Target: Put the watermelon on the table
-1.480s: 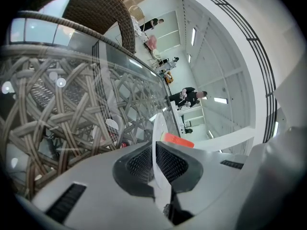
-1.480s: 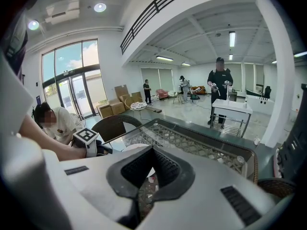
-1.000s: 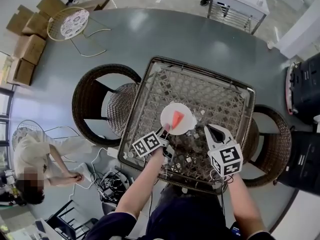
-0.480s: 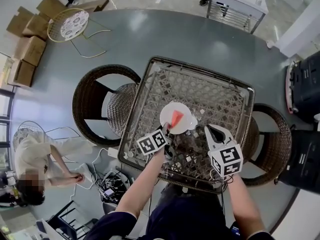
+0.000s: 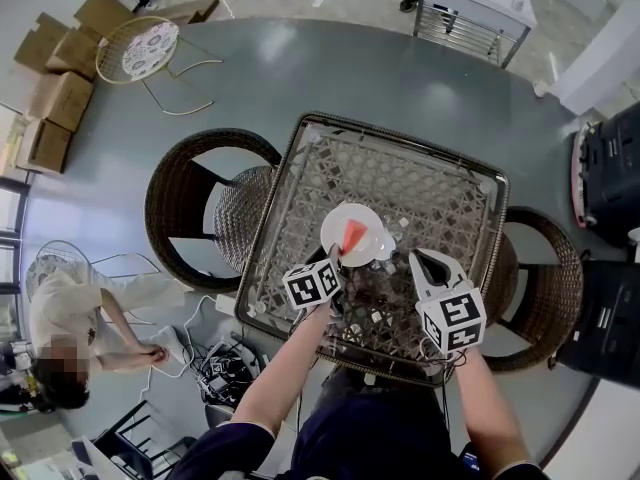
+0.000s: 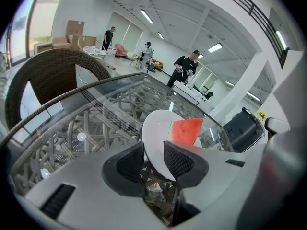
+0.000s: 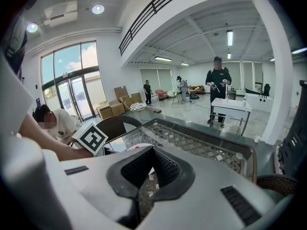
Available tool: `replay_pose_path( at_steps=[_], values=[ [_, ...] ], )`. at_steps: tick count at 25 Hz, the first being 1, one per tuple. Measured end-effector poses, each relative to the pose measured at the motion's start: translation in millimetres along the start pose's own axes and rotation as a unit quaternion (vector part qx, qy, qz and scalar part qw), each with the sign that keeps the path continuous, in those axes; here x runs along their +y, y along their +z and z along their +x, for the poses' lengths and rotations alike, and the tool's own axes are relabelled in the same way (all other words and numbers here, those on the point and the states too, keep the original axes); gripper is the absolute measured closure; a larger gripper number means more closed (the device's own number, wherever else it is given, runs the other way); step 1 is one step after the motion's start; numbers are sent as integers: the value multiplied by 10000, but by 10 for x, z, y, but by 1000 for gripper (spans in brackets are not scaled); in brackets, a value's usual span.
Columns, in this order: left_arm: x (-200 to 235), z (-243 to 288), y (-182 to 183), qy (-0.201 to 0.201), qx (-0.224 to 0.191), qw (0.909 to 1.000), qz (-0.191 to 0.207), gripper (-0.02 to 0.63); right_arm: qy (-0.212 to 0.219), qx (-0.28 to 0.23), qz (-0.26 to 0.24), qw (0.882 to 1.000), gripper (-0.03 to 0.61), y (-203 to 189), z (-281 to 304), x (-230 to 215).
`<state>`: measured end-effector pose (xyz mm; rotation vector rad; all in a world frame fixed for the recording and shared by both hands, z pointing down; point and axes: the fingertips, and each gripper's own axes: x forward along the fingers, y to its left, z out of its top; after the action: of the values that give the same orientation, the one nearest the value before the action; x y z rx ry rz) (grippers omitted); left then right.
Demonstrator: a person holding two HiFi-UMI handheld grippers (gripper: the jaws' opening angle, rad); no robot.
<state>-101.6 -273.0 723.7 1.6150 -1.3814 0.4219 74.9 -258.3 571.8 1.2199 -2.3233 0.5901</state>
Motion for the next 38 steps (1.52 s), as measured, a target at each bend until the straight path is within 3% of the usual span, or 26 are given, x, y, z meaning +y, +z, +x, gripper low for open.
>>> replay_pose_path(
  at_steps=[5, 15, 18, 22, 29, 34, 38],
  values=[
    [1, 11, -25, 119, 97, 9997, 198, 499, 0, -10, 4, 10000, 575, 4, -31, -2],
    [107, -92, 7, 417, 162, 9988, 198, 499, 7, -100, -21, 9999, 575, 43, -84, -3],
    [49, -193, 55, 289, 73, 9992, 264, 499, 39, -142, -51, 9999, 575, 76, -101, 34],
    [-196, -414, 208, -157, -186, 9965, 800, 500, 53, -237, -87, 9997, 575, 152, -127, 92],
    [-783, -909, 430, -854, -931, 9756, 1797, 504, 53, -512, -68, 9987, 575, 304, -255, 171],
    [-1109, -1285, 554, -1024, -1373, 9551, 2419, 590, 72, -725, -8, 9973, 577, 411, -325, 272],
    [-1346, -1540, 631, -1205, -1638, 9417, 2681, 607, 70, -903, 42, 9959, 575, 499, -391, 320]
  ],
)
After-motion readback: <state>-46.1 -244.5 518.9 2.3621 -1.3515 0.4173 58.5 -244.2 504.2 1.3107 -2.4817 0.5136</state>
